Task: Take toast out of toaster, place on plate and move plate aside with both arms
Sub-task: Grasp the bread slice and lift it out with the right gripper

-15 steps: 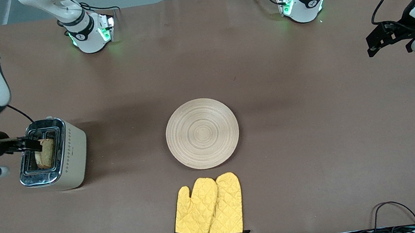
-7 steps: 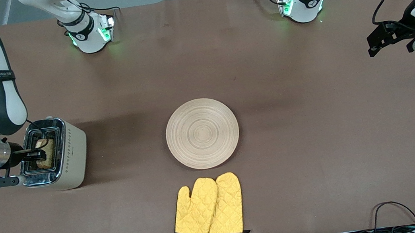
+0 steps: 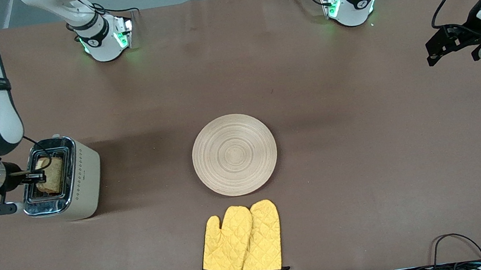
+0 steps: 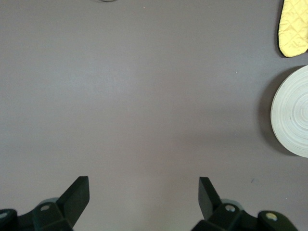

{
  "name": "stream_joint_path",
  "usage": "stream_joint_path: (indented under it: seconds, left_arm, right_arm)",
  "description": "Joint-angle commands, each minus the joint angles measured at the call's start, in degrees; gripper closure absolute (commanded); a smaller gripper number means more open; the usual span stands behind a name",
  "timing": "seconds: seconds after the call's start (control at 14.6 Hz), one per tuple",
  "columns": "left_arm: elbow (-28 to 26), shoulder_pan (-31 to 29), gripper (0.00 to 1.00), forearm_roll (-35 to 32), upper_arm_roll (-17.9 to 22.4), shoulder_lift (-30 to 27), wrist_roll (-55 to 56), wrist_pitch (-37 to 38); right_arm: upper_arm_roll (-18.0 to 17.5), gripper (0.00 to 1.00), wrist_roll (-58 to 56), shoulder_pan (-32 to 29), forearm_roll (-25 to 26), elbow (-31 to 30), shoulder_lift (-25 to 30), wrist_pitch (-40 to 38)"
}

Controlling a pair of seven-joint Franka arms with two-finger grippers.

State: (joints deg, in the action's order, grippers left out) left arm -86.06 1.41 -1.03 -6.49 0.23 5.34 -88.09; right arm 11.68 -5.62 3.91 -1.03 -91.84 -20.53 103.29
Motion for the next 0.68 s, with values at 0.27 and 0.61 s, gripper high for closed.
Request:
stream_joint_path:
  seconds: [0.27,0.61]
  left_arm:
    - [0.81,-0.36,0.00,0.68,0.16,0.13,-0.86,0.46]
    - [0.89,-0.45,0.00,0.59,0.42,0.21,-0.95,0.38]
  right_arm:
    - [-0.96,0.87,3.40,3.28,-0.11,8.50,5.15,-9.31]
    - [-0.87,0.87,13.35,17.33,-0.38,9.14,3.84,-10.13]
